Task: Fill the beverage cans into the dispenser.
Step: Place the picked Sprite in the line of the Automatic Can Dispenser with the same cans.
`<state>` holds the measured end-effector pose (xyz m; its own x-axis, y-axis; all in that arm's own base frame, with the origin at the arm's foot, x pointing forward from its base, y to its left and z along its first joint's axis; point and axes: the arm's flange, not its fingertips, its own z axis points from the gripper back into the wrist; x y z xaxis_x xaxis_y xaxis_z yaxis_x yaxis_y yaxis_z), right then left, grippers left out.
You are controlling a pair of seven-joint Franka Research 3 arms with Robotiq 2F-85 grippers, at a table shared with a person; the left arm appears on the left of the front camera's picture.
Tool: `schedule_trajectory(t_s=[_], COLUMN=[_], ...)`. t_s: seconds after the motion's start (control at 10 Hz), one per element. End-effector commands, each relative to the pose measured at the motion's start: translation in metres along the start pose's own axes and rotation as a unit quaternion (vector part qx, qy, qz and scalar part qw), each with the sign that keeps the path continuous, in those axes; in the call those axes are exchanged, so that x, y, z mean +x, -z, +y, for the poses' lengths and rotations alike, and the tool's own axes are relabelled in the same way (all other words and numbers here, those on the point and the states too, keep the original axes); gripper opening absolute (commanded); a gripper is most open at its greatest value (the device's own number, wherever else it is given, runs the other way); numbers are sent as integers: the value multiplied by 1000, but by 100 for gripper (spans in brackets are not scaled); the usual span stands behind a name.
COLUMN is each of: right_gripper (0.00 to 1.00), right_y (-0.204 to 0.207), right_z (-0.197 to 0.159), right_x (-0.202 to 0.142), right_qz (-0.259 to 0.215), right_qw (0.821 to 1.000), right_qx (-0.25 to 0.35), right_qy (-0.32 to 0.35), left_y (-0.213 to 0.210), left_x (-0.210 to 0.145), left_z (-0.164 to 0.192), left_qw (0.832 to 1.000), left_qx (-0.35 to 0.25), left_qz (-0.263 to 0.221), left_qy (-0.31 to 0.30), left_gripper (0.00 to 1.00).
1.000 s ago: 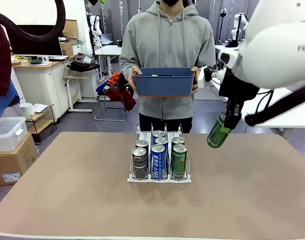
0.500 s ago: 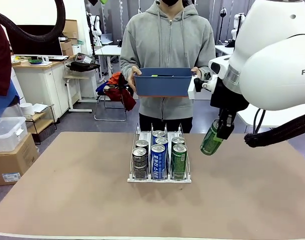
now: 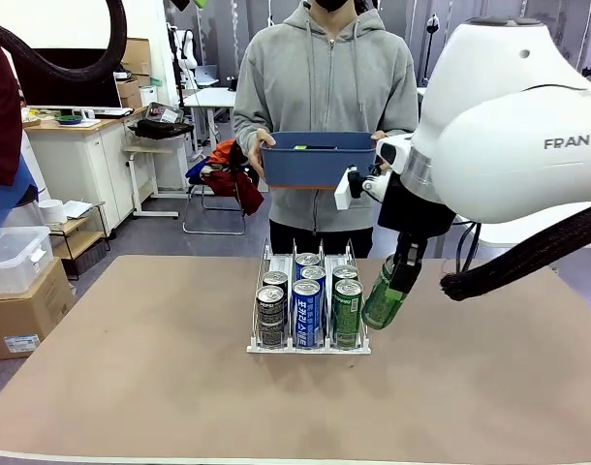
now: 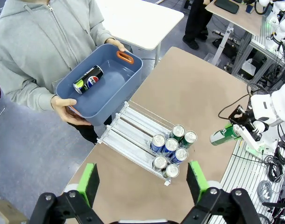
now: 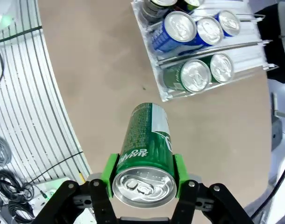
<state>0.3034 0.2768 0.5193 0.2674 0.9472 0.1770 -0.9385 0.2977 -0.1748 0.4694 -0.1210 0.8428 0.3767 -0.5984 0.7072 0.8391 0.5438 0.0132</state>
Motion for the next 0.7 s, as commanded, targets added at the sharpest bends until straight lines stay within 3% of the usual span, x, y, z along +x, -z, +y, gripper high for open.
schedule_trajectory(t_s=[0.0,0.2,0.3,0.5,0.6], right_gripper=[0,0,0,0,58], right_y=[-8,1,3,3,6], right_z=[1,-4,-1,-1,-4], right_x=[11,26,7,7,12], right_qz=[-8,-1,-4,-4,-1], right_qw=[1000,999,1000,1000,1000], right_qx=[16,35,14,14,22], right_qy=[19,16,5,5,6], left_y=[-3,-3,-3,-3,-3], left_x=[1,1,1,1,1], left_z=[1,1,1,1,1], left_qw=[1000,1000,1000,1000,1000], left_qx=[-3,-3,-3,-3,-3], left_qz=[1,1,1,1,1], left_qy=[1,1,1,1,1], left_gripper=[100,100,100,100,100])
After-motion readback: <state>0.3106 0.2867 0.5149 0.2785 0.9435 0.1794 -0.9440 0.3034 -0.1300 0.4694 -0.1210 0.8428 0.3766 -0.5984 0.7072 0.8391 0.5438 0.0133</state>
